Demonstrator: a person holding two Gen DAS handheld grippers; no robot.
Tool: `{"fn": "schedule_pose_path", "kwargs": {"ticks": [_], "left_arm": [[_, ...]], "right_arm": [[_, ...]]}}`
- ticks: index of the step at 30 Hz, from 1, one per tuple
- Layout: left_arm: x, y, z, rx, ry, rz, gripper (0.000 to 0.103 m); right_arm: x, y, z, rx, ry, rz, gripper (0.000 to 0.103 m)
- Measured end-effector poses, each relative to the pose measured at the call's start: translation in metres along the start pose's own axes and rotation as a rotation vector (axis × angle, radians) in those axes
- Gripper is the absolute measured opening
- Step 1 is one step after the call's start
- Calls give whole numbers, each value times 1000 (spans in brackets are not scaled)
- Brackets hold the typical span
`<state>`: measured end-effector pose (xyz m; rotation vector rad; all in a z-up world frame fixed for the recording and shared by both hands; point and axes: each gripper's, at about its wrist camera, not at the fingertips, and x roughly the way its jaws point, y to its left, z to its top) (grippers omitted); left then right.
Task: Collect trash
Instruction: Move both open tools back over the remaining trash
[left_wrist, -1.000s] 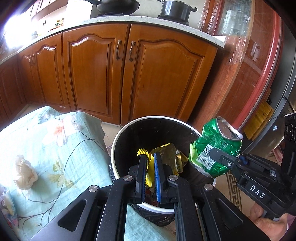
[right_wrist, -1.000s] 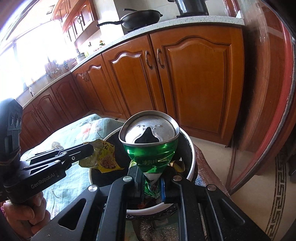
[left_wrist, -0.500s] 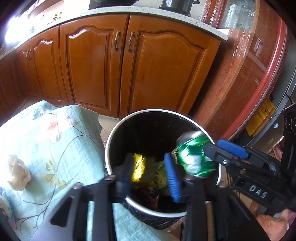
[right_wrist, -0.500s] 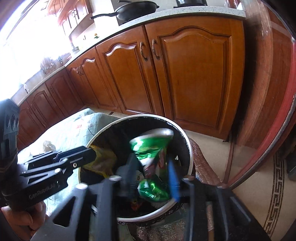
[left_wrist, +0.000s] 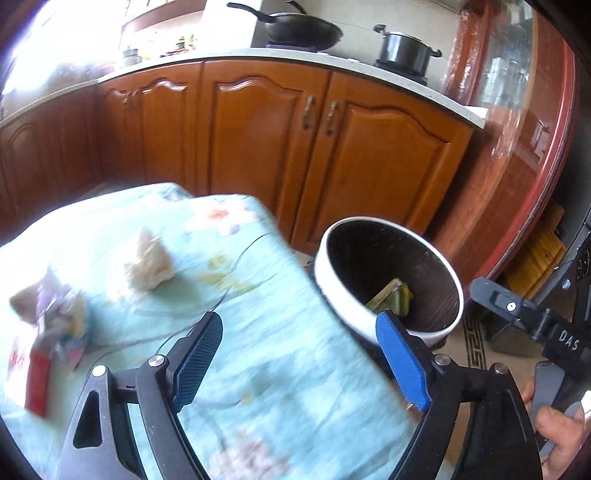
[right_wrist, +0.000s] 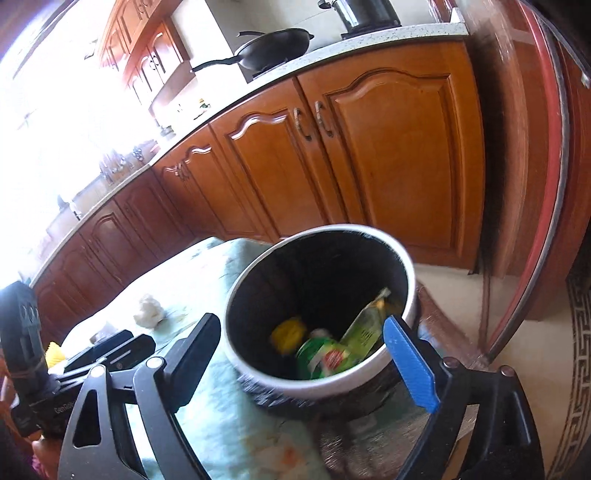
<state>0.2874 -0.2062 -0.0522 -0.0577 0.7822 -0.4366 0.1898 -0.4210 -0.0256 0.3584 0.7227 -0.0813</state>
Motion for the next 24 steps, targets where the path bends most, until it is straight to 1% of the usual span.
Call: {"fn": "schedule_pose_path", "kwargs": {"ticks": [3, 7, 14, 19, 24], "left_arm": [[-17, 19, -20, -45, 9, 21, 85], [-40, 41, -42, -77, 11, 65, 85], [-87, 83, -67, -147, 6, 147, 85], [-110, 117, -80, -229, 15, 191, 85], [-124, 137, -90, -264, 12, 230, 85]], "right_arm": [[-2, 15, -15, 17, 21, 43, 92], [-2, 37, -33, 3, 56, 88, 92], [11, 75, -64, -13, 128, 152, 92], [21, 99, -84, -37, 184, 190, 92], [28, 121, -96, -70, 221, 209, 92]]}}
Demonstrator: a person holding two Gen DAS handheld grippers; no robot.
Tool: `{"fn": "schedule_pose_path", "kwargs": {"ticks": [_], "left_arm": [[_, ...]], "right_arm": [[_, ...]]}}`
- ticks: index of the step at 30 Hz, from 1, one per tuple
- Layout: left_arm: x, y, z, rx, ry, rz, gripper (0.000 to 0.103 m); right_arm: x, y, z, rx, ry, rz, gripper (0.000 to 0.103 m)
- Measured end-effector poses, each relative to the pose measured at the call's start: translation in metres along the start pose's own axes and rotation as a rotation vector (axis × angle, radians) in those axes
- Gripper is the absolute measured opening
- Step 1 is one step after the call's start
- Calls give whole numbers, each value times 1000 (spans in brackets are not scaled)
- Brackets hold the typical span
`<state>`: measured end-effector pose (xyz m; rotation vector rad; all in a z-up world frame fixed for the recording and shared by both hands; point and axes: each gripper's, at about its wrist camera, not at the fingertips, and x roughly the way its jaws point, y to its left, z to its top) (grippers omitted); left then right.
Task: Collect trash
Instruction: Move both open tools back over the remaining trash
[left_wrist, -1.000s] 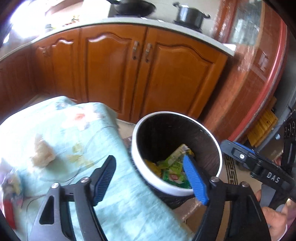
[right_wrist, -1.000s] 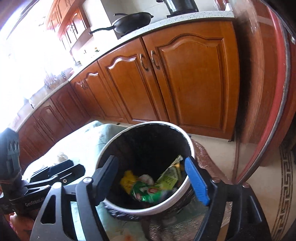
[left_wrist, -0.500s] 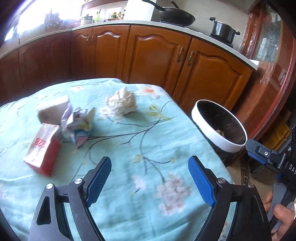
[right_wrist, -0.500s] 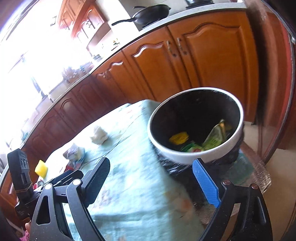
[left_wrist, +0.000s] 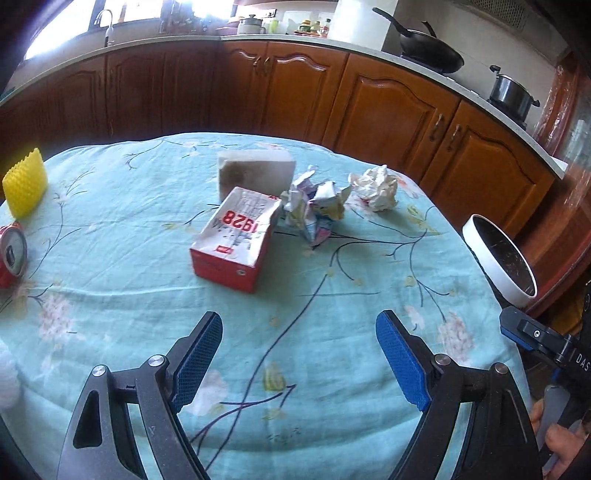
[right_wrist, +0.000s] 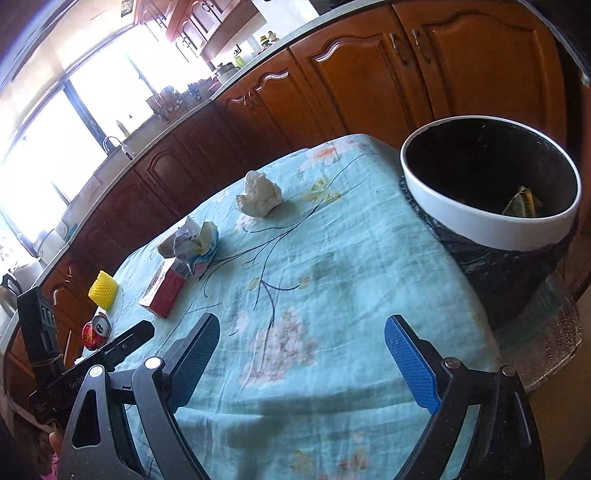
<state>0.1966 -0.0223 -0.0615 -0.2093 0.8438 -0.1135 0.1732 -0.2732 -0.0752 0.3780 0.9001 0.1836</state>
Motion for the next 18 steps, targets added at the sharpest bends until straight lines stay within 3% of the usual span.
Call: {"fn": "schedule_pose_path", "kwargs": {"ticks": [5, 12, 18], "left_arm": [[-8, 22, -1, -25, -6, 51, 86], [-9, 45, 3, -59, -11, 80, 86], [5, 43, 12, -14, 5, 90, 86]], "right_arm": [[11, 18, -2, -33, 12, 5, 92], [30, 41, 5, -46, 49, 87, 92], [50, 63, 14, -108, 63, 116, 92]]}}
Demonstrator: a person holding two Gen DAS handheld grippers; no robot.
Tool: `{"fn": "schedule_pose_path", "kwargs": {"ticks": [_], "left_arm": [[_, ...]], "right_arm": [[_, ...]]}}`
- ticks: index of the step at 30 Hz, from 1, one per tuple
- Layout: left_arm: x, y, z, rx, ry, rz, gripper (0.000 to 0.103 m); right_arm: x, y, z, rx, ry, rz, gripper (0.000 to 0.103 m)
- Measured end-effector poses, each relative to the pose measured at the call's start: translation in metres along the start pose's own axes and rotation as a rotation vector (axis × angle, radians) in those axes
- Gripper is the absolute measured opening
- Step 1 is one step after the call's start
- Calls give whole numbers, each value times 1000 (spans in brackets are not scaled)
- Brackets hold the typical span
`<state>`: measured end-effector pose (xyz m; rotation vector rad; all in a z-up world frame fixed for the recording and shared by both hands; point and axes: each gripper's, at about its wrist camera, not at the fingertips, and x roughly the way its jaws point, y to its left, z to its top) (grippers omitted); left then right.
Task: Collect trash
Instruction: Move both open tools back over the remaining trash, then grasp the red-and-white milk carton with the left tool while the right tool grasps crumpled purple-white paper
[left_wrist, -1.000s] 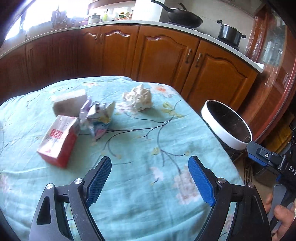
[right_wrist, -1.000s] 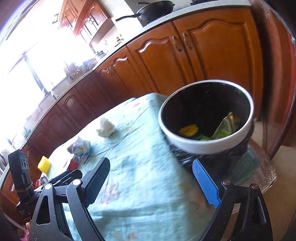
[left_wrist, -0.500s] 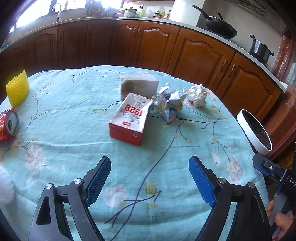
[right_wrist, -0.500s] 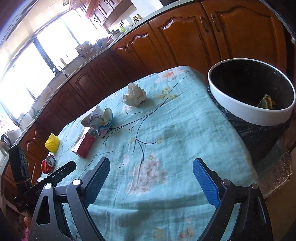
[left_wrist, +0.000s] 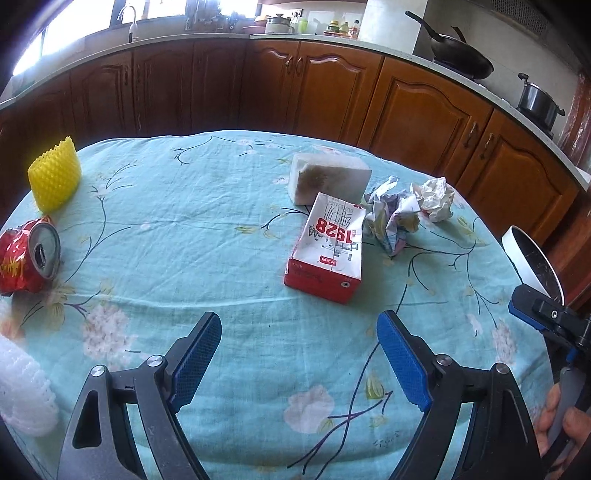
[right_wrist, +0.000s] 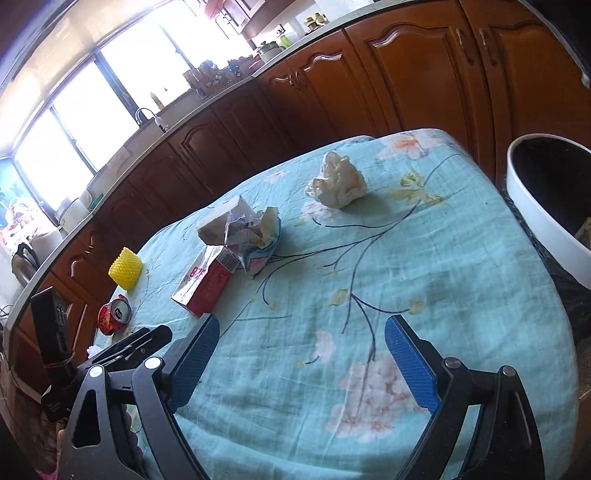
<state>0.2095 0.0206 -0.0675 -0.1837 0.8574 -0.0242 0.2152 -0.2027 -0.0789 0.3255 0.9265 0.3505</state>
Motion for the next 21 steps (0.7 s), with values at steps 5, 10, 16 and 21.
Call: {"fn": "schedule_pose_path", "kwargs": {"ticks": [5, 10, 16, 21], "left_arm": [[13, -1, 11, 17, 5, -10, 86], [29, 1, 24, 15, 11, -10, 86], [44, 0, 39, 33, 9, -12, 86], [55, 0, 43, 27, 19, -34, 86]], "right_arm": [[26, 13, 10, -34, 25, 34, 84], [55, 16, 27, 4, 65, 76, 72], [82, 22, 49, 34, 71, 102, 74], [101, 27, 60, 35, 80, 102, 74]]}}
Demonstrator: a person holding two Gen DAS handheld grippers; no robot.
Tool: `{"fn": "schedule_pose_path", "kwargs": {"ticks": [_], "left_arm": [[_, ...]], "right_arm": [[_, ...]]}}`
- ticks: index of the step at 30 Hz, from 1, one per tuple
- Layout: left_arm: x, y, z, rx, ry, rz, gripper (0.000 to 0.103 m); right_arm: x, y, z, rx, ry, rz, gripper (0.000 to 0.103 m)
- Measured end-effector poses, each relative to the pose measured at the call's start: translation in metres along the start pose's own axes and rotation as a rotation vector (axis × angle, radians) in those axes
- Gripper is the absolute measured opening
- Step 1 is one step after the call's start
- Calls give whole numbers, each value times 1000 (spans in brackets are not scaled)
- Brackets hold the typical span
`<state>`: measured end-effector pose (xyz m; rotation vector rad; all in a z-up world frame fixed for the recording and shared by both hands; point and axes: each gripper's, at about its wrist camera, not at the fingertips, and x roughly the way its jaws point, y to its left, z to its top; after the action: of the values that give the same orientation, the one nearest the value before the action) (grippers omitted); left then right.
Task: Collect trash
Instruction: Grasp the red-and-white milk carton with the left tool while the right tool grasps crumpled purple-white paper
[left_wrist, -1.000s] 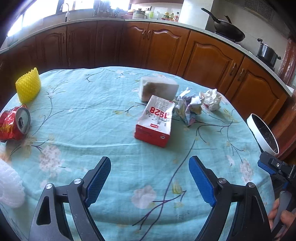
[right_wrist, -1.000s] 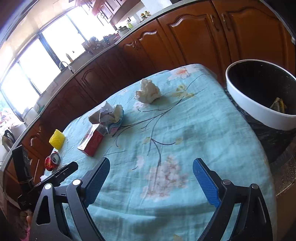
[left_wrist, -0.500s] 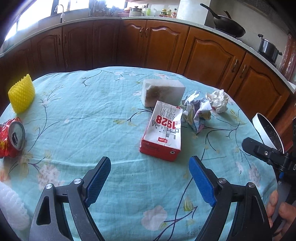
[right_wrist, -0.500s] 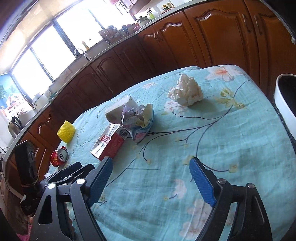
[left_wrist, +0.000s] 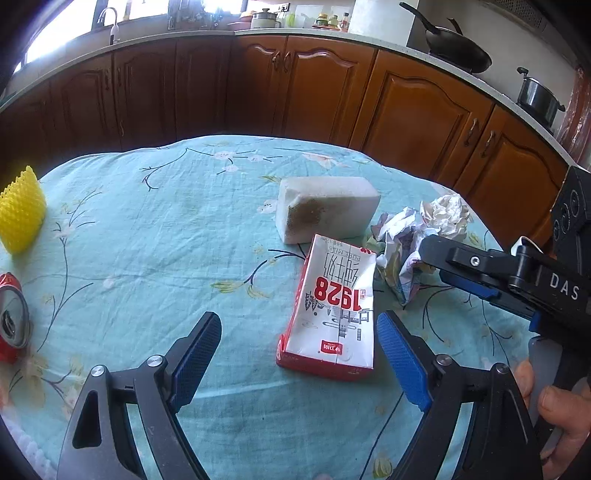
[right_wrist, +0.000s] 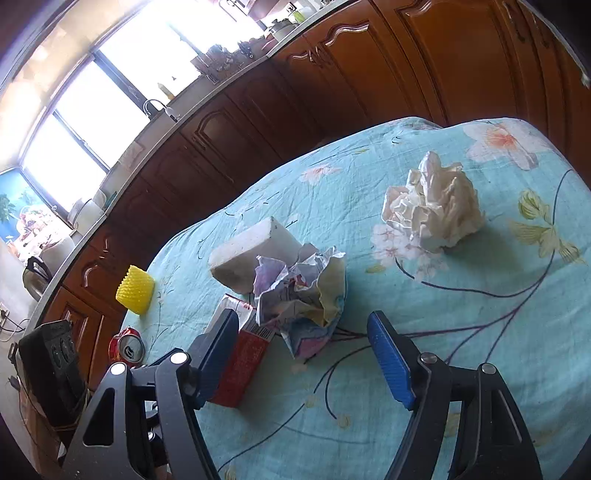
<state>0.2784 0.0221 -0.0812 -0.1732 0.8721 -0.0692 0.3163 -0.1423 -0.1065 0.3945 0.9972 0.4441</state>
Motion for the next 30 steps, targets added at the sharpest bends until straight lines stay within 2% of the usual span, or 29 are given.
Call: {"fn": "schedule_pose_path", "kwargs": {"ticks": [3, 4, 5, 8, 10, 12, 13, 15, 17, 19, 22, 30], "left_arm": [[7, -1, 0, -2, 8, -11, 86], [10, -3, 0, 1, 13, -13, 86], [12, -4, 0, 5, 15, -13, 85], [17, -8, 2, 15, 18, -15, 85], [19, -11, 3, 27, 12, -21, 77], [19, -15, 3, 46, 16, -25, 58], [21, -17, 3, 57, 24, -27, 53], [21, -22, 2, 85, 22, -18, 52], [17, -27, 1, 108, 7, -25, 51], [12, -31, -1, 116, 2, -44, 51], [1, -37, -6, 135, 8, -60, 50], [-17, -38, -20, 86, 28, -117, 50]], "right_arm": [[13, -3, 3, 13, 26, 8, 72], [16, -5, 4, 20, 33, 9, 67], [18, -6, 3, 24, 37, 8, 57], [15, -9, 2, 21, 35, 19, 46], [8, -8, 0, 5, 23, 17, 36], [-1, -7, -2, -7, 11, 16, 30], [-7, -8, -4, -13, 2, 11, 27], [-18, -9, -8, -23, -11, 2, 9], [-31, -12, -14, -25, -27, -1, 9], [-42, -13, -21, -46, -37, -47, 9], [-59, -19, -34, -64, -37, -71, 9], [-113, -36, -59, -96, -92, -162, 9]]}}
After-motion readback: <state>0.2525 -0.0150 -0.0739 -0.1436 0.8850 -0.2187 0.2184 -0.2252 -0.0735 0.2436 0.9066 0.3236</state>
